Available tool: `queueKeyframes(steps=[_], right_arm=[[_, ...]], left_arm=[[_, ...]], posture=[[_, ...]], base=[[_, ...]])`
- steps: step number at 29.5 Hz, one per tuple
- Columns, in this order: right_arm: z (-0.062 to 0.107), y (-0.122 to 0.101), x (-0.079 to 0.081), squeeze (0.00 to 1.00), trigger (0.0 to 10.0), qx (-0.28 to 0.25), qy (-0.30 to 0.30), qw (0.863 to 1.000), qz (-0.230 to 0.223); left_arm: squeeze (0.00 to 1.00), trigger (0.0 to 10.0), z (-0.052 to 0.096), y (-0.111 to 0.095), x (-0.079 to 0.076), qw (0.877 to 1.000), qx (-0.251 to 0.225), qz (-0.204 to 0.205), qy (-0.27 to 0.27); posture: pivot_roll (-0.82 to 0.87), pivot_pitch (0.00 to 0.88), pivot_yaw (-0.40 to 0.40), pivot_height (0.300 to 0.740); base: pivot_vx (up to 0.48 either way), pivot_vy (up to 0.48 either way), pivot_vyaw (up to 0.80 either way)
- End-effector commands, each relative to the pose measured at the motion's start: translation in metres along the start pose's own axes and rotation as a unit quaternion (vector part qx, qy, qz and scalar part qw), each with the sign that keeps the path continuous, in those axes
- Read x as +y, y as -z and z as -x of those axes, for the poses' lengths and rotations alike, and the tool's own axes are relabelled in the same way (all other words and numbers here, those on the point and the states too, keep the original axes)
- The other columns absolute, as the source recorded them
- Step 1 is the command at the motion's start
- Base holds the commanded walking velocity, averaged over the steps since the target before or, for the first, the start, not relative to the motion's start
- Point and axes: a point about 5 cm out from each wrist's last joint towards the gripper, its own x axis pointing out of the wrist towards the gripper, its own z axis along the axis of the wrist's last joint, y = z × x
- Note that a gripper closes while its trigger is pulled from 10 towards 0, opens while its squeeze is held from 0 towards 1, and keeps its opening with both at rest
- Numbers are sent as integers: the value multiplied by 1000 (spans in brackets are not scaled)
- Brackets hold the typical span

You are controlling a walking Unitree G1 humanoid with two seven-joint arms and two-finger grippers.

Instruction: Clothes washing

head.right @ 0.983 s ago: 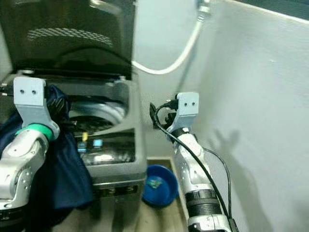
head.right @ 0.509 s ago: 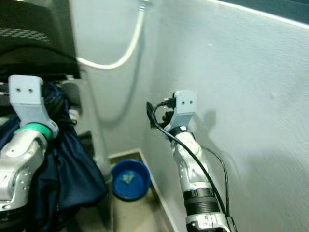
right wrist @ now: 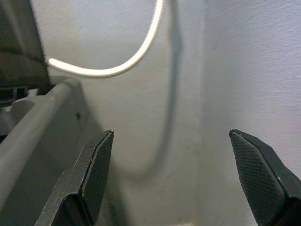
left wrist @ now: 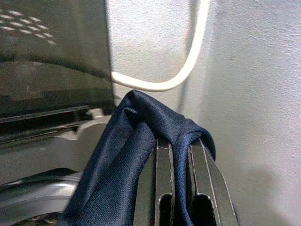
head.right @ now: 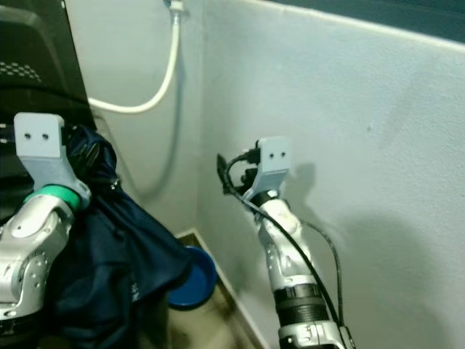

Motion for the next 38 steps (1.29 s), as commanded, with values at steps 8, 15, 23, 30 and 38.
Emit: queueKeyframes(steps=[8,15,23,30,38], right_arm=[[-2,-5,-3,0,10000,-11,4,1000,-5],[-3,-8,-4,0,10000,-16,5,1000,-8],[-2,-5,-4,0,10000,-13,5,1000,-9],[-2,-5,-4,0,10000,-12,5,1000,-9],[-9,-17,-1,0,10000,-33,-5,999,-10]], left_arm=[[0,10000,2,-3,3,1000,-5,-7,-2],[0,10000,2,-4,5,1000,-6,-6,-9],[0,10000,3,0,15,999,13,-8,-40],[0,10000,2,2,14,999,21,-6,-42],[0,10000,-6,-21,19,991,-61,-100,-60]], posture=[[48,67,-16,740],[50,70,-19,740],[49,70,-16,740],[49,70,-17,740],[46,65,-18,740]], base=[[0,480,0],[0,411,0],[0,-420,0],[0,-343,0],[0,0,0]])
